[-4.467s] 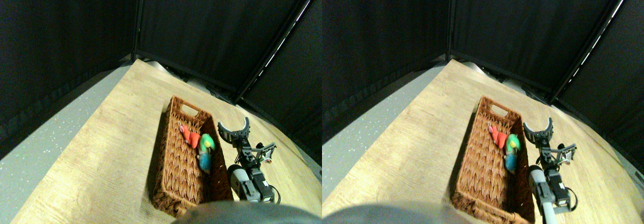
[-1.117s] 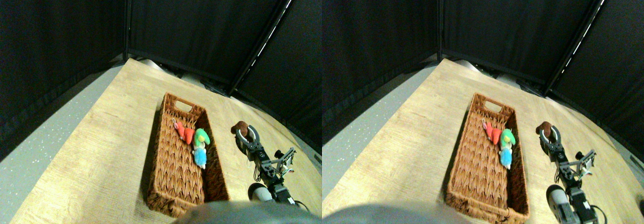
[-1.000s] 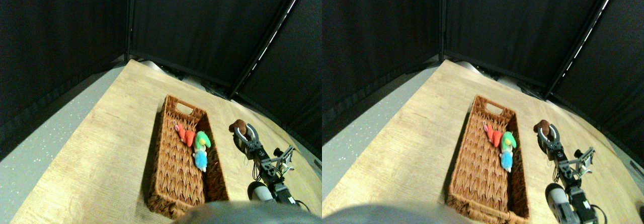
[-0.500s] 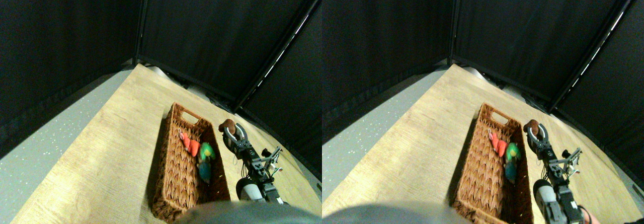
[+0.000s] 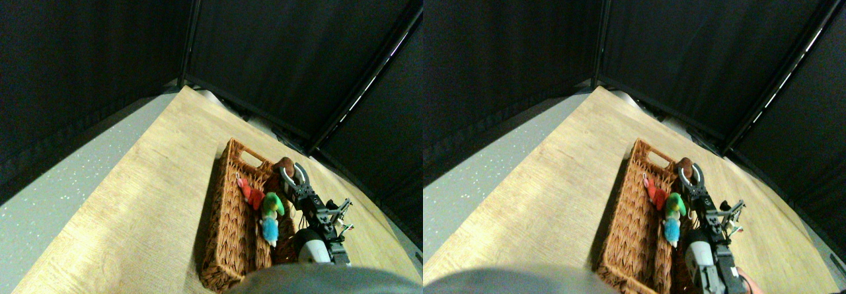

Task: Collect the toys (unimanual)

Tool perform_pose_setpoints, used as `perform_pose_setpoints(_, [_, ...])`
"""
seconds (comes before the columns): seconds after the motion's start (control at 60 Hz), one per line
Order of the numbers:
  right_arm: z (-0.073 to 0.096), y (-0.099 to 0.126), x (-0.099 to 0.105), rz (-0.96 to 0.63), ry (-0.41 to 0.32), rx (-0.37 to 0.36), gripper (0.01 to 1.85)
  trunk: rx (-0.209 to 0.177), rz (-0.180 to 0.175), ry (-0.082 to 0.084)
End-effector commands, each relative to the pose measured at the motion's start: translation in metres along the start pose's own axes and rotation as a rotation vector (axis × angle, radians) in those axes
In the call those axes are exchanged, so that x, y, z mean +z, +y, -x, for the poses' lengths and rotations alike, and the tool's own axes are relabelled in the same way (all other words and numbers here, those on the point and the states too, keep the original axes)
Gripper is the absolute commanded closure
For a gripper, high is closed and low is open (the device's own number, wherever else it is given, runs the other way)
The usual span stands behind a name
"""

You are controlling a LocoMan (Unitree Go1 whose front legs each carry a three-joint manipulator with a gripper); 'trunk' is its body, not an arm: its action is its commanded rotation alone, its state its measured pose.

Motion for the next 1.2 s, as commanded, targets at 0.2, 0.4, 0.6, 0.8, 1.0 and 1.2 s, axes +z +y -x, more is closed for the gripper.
perform_pose_setpoints(0.2, [0.0,-0.003,0.006,-0.008,-0.011,-0.03,1.32,0.004,-0.007,0.001])
perform_pose_setpoints(0.4, [0.002,-0.006,0.013,0.053,-0.026,-0.054,0.74,-0.007,-0.018,0.003])
perform_pose_setpoints(0.6, [0.003,-0.017,0.033,0.067,-0.064,-0.035,0.89,-0.022,-0.038,0.008])
perform_pose_setpoints(0.8, [0.009,-0.032,0.069,0.086,-0.196,-0.043,1.11,-0.053,-0.068,0.015])
perform_pose_setpoints(1.0, [0.023,-0.052,0.102,0.085,-0.296,-0.025,1.22,-0.09,-0.108,0.027])
perform_pose_setpoints(1.2, [0.048,-0.072,0.118,0.106,-0.34,-0.017,1.29,-0.123,-0.141,0.041])
